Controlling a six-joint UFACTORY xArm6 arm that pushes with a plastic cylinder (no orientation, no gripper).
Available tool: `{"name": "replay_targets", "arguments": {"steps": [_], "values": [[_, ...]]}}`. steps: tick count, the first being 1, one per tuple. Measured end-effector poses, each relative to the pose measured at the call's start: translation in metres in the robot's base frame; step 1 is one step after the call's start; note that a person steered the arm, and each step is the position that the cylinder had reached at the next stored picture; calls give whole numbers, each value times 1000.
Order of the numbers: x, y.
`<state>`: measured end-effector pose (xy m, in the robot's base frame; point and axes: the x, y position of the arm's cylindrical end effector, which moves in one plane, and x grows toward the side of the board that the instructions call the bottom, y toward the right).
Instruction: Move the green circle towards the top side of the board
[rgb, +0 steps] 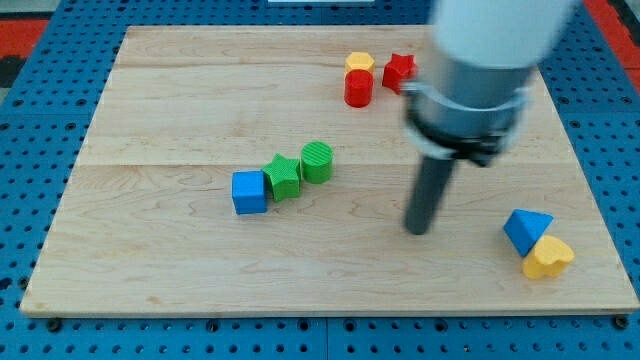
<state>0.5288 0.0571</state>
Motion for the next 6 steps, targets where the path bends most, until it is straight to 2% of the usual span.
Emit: {"name": "replay_targets", "arguments": {"steps": [1, 3, 4, 6], "values": [[-2, -74], [-63, -44], [-73, -35], [-97, -116]]}}
